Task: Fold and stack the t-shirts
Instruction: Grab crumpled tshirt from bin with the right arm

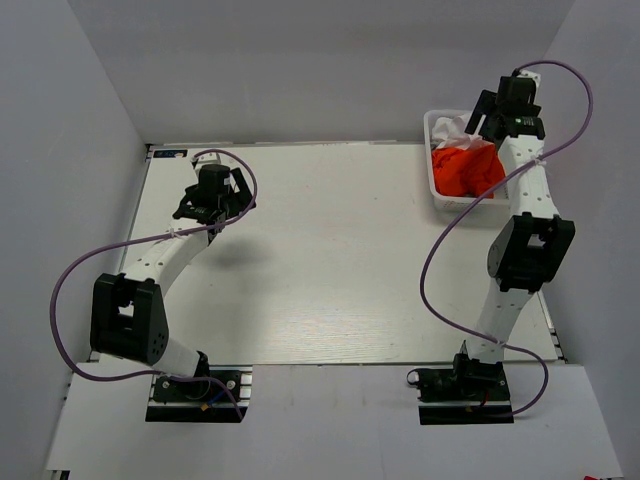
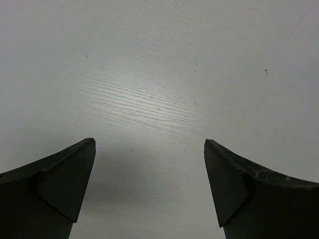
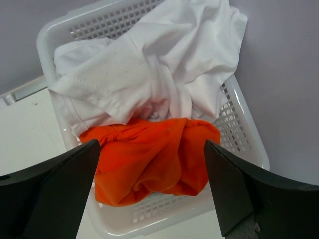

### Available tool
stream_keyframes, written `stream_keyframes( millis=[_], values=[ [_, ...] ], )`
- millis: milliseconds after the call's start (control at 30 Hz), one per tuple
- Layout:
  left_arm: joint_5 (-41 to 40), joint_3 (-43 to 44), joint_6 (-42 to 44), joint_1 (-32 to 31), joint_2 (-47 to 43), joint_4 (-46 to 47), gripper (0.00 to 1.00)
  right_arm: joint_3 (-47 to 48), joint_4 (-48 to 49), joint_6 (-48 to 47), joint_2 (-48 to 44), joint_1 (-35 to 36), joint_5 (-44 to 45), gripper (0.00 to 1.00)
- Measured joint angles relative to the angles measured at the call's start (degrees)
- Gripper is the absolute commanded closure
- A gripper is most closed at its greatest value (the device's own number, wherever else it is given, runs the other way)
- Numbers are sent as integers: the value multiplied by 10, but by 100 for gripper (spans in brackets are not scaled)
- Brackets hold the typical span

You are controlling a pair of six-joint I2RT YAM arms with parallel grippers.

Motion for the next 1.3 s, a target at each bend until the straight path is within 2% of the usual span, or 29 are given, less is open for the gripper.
stream_keyframes(
  millis=[300,567,633,700,733,767,933,1100,1300],
  values=[
    [2,0,4,0,5,-2,0,17,-14,-3,28,0,-10,10],
    [2,0,5,0,5,-6,0,-105,-7,7,35,0,-20,11],
    [2,0,5,0,5,-7,0,-106,0,7,53,0,-24,17],
    [2,0,5,0,5,-9,0,-98,9,3,75,0,-31,49],
    [2,0,5,0,5,-10,0,-95,14,3,84,0,-34,72],
    [2,0,5,0,5,-12,0,-94,19,7,92,0,-38,100],
    [2,0,6,0,5,-14,0,-113,37,18,75,0,-39,100],
    [6,0,6,0,5,-11,0,-140,43,17,-21,0,-35,100],
    [9,0,6,0,5,-3,0,-78,33,13,-114,-1,-20,100]
  ],
)
